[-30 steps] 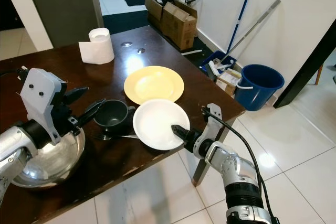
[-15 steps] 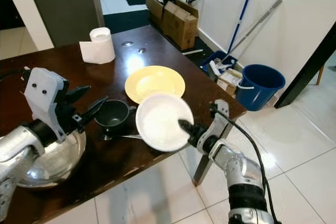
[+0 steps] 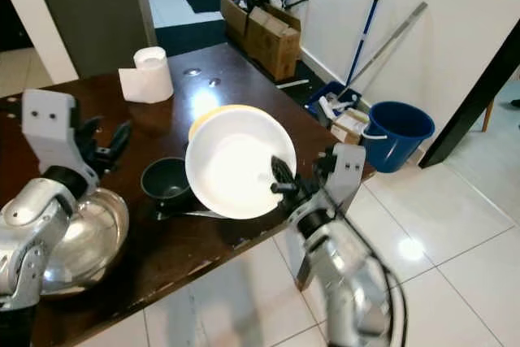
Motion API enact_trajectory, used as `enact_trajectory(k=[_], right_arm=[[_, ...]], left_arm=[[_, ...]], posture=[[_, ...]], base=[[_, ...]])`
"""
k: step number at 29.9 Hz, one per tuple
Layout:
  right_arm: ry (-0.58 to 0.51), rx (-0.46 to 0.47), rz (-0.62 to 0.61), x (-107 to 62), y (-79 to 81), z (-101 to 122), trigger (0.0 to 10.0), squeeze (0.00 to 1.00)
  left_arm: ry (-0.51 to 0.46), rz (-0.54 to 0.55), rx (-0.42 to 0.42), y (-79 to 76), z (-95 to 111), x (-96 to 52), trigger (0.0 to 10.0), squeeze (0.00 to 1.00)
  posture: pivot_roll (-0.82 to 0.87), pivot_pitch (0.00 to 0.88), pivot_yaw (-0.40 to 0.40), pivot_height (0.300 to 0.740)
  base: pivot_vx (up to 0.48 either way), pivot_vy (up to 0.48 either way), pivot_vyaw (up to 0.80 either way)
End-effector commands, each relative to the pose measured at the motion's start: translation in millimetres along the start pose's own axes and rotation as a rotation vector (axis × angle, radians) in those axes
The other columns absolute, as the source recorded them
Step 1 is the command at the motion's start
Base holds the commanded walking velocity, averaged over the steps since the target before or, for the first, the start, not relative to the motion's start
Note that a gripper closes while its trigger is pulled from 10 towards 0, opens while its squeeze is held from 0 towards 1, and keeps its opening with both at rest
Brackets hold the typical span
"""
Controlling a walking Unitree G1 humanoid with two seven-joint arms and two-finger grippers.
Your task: Setting the table
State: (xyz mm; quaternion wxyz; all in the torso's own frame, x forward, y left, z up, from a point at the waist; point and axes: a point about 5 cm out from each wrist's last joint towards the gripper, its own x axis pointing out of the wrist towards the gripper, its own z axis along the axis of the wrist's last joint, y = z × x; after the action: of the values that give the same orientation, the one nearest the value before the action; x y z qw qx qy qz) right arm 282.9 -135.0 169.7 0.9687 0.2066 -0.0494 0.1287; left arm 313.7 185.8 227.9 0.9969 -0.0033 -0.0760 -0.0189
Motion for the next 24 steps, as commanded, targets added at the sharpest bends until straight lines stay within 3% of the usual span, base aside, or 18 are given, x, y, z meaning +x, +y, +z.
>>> enact_trajectory(k=[1,4,10,16,24], right_arm=[[-0.040,-0.046,-0.043,-3.8,1.6,1,10.0,0.00],[-0.064,-0.071,-0.075,-4.9,1.6,1,10.0,0.00],[-0.124,-0.152,-0.096,-0.8,-3.5,19,10.0,0.00],[-0.154,-0.238,-0.070,6.9,-5.1,30,10.0,0.00],[-0.150,-0.286,-0.033,12.4,0.1,33,10.0,0.00]], left_arm=[[0.023,0.038,0.022,8.3,-9,0.5,10.0,0.00],[0.062,0.030,0.064,9.6,-24,-4.5,10.0,0.00],[0.089,0.033,0.041,4.2,-38,-9.3,10.0,0.00],[0.080,0.042,0.015,-2.3,-41,-5.7,10.0,0.00],[0.054,0.024,-0.005,-16.8,-41,1.1,10.0,0.00]], posture=[[-0.09,0.000,0.114,0.740],[-0.11,0.000,0.121,0.740],[-0.11,0.000,0.104,0.740],[-0.10,0.000,0.087,0.740],[-0.10,0.000,0.074,0.740]], base=[[0.000,0.000,0.00],[0.000,0.000,0.00],[0.000,0.000,0.00],[0.000,0.000,0.00],[0.000,0.000,0.00]])
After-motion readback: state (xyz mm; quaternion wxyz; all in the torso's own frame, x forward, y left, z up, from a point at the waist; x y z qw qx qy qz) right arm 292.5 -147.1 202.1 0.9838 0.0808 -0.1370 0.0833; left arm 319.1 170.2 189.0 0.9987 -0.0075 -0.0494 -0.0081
